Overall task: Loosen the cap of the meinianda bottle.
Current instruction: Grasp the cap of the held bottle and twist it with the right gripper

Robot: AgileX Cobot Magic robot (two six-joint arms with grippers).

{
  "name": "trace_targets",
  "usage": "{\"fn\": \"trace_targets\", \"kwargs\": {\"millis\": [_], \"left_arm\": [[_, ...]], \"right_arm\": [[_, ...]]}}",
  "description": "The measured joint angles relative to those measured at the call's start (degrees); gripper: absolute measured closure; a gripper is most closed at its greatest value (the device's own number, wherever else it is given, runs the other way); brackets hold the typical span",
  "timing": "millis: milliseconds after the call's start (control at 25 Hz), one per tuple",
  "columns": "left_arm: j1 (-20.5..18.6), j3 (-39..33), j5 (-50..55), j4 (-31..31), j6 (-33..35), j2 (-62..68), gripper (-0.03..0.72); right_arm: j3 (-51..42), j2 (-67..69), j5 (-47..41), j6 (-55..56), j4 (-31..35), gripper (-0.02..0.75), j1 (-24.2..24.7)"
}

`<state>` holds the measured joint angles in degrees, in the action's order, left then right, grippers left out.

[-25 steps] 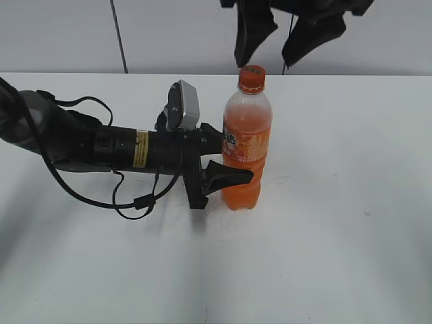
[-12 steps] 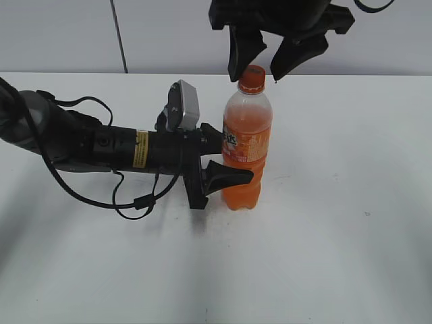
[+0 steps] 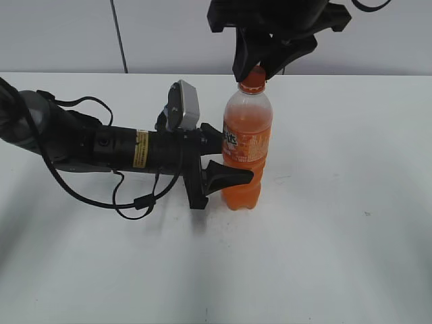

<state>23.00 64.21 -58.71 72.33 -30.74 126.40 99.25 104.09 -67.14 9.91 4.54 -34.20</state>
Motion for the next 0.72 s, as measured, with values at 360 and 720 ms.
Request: {"fn": "trace_targets", "kwargs": {"millis": [360,720], "left_arm": [[0.00,0.00,-0.01,0.05,0.05,0.00,0.287],[0.00,0.00,-0.12,0.00,0.05,0.00,0.287]], "right_arm": [[0.05,0.00,-0.67,-51.92,-0.06,0.467,0.00],[0.05,0.00,-0.93,-72.78,-0.38,0.467,0.00]]}}
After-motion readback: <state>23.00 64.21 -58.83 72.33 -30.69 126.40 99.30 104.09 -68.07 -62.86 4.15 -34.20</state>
